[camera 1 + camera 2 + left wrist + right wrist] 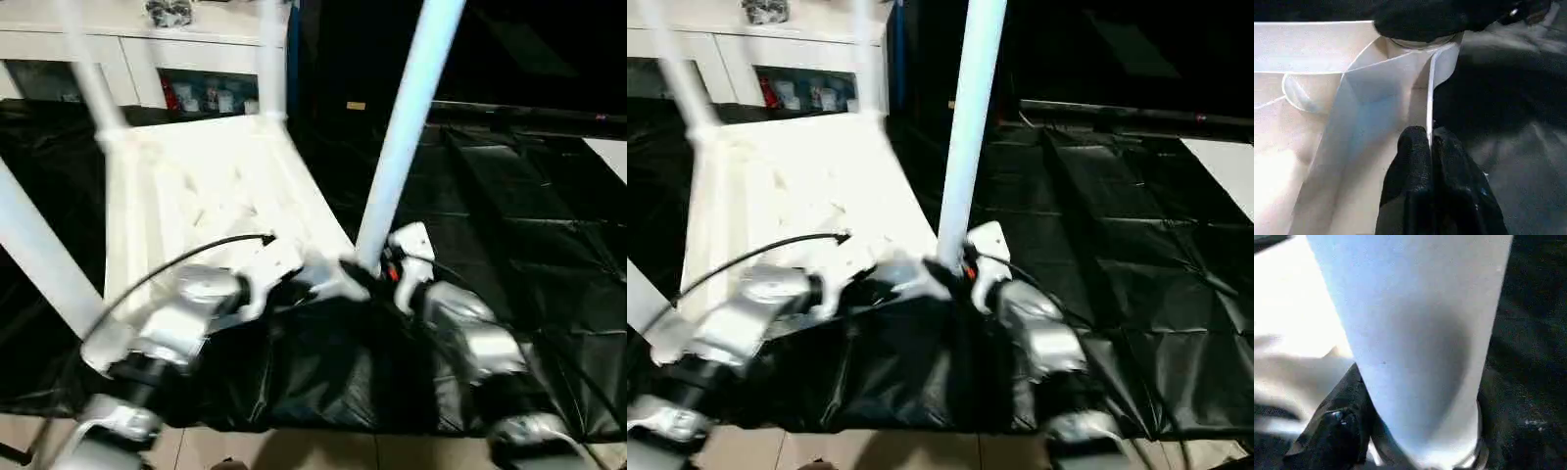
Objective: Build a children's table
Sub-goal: Rotate leg to tighten
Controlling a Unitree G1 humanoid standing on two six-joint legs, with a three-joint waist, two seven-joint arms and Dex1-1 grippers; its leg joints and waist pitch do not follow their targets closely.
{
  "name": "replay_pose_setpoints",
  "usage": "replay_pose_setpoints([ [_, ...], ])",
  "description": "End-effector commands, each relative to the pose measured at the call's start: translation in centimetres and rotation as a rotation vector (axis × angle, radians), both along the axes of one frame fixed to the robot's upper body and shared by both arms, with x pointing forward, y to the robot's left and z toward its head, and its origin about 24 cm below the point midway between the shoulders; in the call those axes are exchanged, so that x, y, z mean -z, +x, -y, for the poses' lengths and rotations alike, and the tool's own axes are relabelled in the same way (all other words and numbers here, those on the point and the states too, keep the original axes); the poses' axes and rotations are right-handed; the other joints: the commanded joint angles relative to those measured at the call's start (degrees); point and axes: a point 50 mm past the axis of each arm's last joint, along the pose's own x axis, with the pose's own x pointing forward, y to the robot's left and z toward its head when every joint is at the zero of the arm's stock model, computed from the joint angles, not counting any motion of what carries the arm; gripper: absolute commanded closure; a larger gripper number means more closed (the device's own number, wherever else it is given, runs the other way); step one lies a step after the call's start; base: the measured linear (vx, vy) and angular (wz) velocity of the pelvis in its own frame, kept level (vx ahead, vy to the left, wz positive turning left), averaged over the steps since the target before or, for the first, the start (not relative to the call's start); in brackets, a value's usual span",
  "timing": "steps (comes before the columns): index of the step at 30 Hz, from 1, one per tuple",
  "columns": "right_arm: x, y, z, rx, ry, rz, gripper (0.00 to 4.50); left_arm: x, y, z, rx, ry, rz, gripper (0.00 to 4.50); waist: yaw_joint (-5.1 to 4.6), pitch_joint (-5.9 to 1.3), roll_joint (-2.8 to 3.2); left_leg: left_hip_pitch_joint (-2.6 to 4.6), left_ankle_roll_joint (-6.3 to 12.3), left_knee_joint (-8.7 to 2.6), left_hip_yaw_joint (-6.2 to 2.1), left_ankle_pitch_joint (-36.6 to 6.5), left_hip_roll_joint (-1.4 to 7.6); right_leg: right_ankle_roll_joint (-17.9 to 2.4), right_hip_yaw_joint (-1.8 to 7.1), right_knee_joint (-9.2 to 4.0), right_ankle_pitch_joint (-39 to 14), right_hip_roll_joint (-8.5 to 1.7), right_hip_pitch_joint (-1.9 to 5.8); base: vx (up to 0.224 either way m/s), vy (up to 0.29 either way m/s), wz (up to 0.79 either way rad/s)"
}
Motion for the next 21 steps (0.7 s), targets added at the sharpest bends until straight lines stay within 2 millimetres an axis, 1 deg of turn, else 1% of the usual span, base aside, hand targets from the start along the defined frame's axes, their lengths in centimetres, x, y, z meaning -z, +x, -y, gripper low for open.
replay_pose_setpoints([
  [1,0.6,-1.0,-5.3,-0.115,0.036,-0.054,1.91,-1.1,-0.4,4.0,0.034,-0.119,0.052,4.50,0.05,-2.95,-0.44,-0.32,-0.08,-3.86,0.29,-11.5,0.43,-8.6,1.53,-4.36,-13.8,-2.12,2.28,0.000,0.000,0.00],
  [2,0.4,-1.0,-5.6,-0.123,0.040,-0.044,1.91,-1.0,-0.5,4.2,0.035,-0.118,0.052,4.50,0.03,-3.03,-0.24,-0.40,-0.10,-3.85,0.22,-11.4,0.40,-8.7,1.49,-4.24,-13.1,-2.15,2.38,0.000,0.000,0.00],
  [3,0.3,-1.0,-5.7,-0.130,0.042,-0.037,1.91,-1.0,-0.5,4.2,0.039,-0.117,0.052,4.50,-0.15,-3.10,-0.40,-0.38,0.55,-3.71,0.32,-10.9,0.31,-8.8,1.44,-4.19,-10.9,-1.94,2.49,0.000,0.000,0.00],
  [4,0.2,-1.0,-5.7,-0.136,0.055,-0.034,1.91,-1.1,-0.5,4.2,0.043,-0.115,0.055,4.50,-0.10,-3.16,-0.35,-0.41,0.80,-3.64,0.33,-10.6,0.31,-9.0,1.46,-4.06,-10.0,-1.96,2.56,0.000,0.000,0.00],
  [5,0.1,-1.0,-5.6,-0.148,0.076,-0.030,1.35,-1.1,-0.6,4.0,0.048,-0.114,0.057,4.50,-0.13,-3.20,-0.39,-0.50,1.34,-3.57,0.36,-9.6,0.30,-9.4,1.45,-3.86,-8.0,-1.88,2.65,0.000,0.000,0.00],
  [6,0.0,-1.0,-5.3,-0.156,0.100,-0.031,1.22,-1.1,-0.7,3.9,0.057,-0.115,0.056,4.50,-0.17,-3.15,-0.31,-0.49,1.74,-3.58,0.37,-9.4,0.31,-9.7,1.42,-3.83,-7.1,-1.85,2.68,0.000,0.000,0.00],
  [7,-0.1,-1.0,-4.8,-0.175,0.103,-0.023,1.22,-1.1,-0.8,3.4,0.078,-0.107,0.062,4.50,-0.17,-3.14,-0.42,-0.51,1.90,-3.55,0.41,-9.5,0.30,-9.7,1.42,-3.84,-7.1,-1.86,2.71,0.000,0.000,0.00],
  [9,-0.2,-1.0,-3.8,-0.206,0.074,-0.009,1.12,-1.1,-1.0,2.7,0.106,-0.099,0.060,4.50,-0.12,-3.12,-0.31,-0.57,2.49,-3.59,0.35,-10.1,0.42,-10.0,1.40,-3.91,-7.6,-2.00,2.83,0.000,0.000,0.00],
  [10,-0.2,-0.9,-2.9,-0.246,0.015,0.016,0.86,-1.2,-1.1,2.1,0.132,-0.097,0.066,4.50,-0.20,-3.10,-0.37,-0.62,2.58,-3.58,0.37,-10.1,0.43,-10.0,1.39,-3.93,-7.6,-1.96,2.82,0.000,0.000,0.00],
  [12,-0.1,-1.0,-1.9,-0.299,-0.027,0.024,0.86,-1.3,-1.3,1.5,0.158,-0.102,0.050,4.50,-0.16,-3.01,-0.41,-0.49,2.71,-3.53,0.47,-10.4,0.39,-10.2,1.40,-4.02,-8.5,-1.95,2.73,0.000,0.000,0.00],
  [14,-0.2,-1.2,-1.2,-0.357,-0.029,0.025,0.86,-1.3,-1.4,1.0,0.188,-0.102,0.041,4.50,-0.10,-2.91,-0.42,-0.40,2.75,-3.59,0.51,-11.0,0.43,-10.3,1.44,-4.22,-9.8,-2.01,2.67,0.000,0.000,0.00],
  [15,-0.4,-1.4,-0.5,-0.423,-0.035,0.032,0.86,-1.4,-1.6,0.5,0.222,-0.102,0.026,4.50,0.12,-2.96,-0.30,-0.17,2.81,-3.54,0.50,-11.5,0.52,-10.3,1.45,-4.23,-10.4,-2.05,2.59,0.000,0.000,0.00],
  [16,-0.6,-1.7,-0.1,-0.470,-0.038,0.037,0.86,-1.4,-1.7,0.2,0.241,-0.097,0.017,4.50,0.27,-2.99,-0.19,-0.01,2.94,-3.46,0.56,-11.5,0.57,-10.5,1.50,-4.21,-10.0,-2.02,2.51,0.000,0.000,0.00],
  [17,-0.8,-2.0,0.3,-0.525,-0.045,0.045,0.86,-1.4,-1.7,-0.2,0.264,-0.096,0.008,4.50,0.37,-2.96,-0.24,0.08,3.41,-3.43,0.63,-11.4,0.66,-11.1,1.56,-4.04,-8.2,-1.87,2.38,0.000,0.000,0.00],
  [18,-0.9,-2.3,0.7,-0.573,-0.052,0.047,0.86,-1.5,-1.8,-0.6,0.280,-0.098,-0.003,4.50,0.66,-2.88,-0.26,-0.05,3.58,-3.47,0.57,-11.5,0.64,-11.2,1.48,-4.02,-8.0,-1.80,2.57,0.000,0.000,0.00],
  [19,-1.0,-2.6,1.1,-0.630,-0.061,0.048,0.86,-1.5,-1.8,-1.0,0.296,-0.097,-0.013,4.50,0.79,-2.90,-0.25,-0.10,3.63,-3.44,0.58,-11.4,0.64,-11.3,1.49,-3.91,-8.0,-1.83,2.58,0.000,0.000,0.00],
  [20,-1.1,-2.9,1.4,-0.677,-0.073,0.052,0.86,-1.6,-1.8,-1.3,0.312,-0.094,-0.020,4.50,1.09,-2.94,-0.13,0.04,3.61,-3.41,0.59,-11.9,0.67,-11.4,1.47,-3.94,-8.1,-1.85,2.50,0.000,0.000,0.00],
  [21,-1.1,-2.9,1.4,-0.677,-0.073,0.052,0.86,-1.6,-1.8,-1.3,0.312,-0.094,-0.020,4.50,1.27,-2.96,-0.20,0.18,3.62,-3.39,0.62,-11.8,0.77,-11.8,1.51,-3.85,-7.5,-1.87,2.39,0.000,0.000,0.00],
])
